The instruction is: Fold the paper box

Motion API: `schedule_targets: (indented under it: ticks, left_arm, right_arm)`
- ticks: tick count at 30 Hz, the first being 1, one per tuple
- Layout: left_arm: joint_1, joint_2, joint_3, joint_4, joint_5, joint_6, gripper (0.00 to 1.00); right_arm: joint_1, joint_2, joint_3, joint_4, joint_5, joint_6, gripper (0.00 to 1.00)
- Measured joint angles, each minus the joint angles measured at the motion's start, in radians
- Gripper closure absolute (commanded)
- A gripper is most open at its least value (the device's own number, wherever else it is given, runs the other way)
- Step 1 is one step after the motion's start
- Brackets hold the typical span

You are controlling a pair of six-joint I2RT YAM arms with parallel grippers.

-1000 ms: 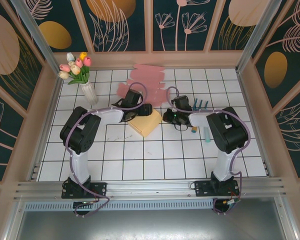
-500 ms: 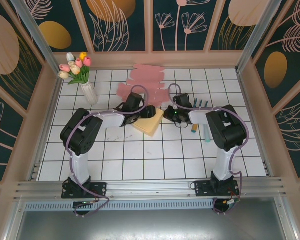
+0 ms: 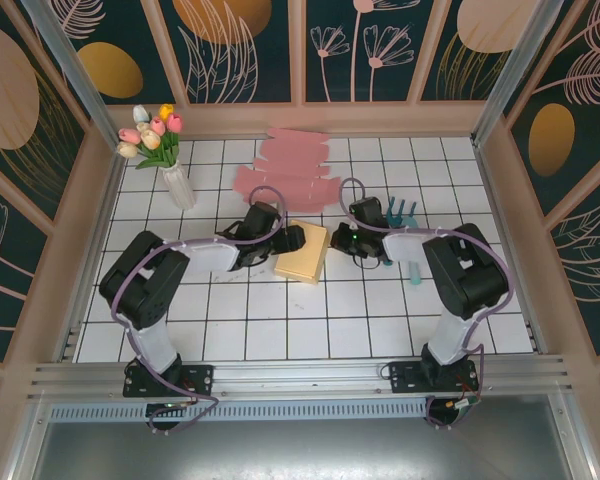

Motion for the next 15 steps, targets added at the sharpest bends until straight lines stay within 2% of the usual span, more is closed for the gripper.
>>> schedule_targets:
  ticks: [8, 15]
  left_arm:
    - [0.008, -0.186, -0.227, 0.092, 0.039, -0.037, 0.22]
    - [-0.042, -0.213, -0.298, 0.136, 0.065, -0.064, 0.23]
  right_arm:
    - [0.062, -0.162, -0.238, 0.082, -0.046, 0.026, 1.00]
    - [0.116, -0.197, -0.312, 0.159, -0.097, 0.074, 1.00]
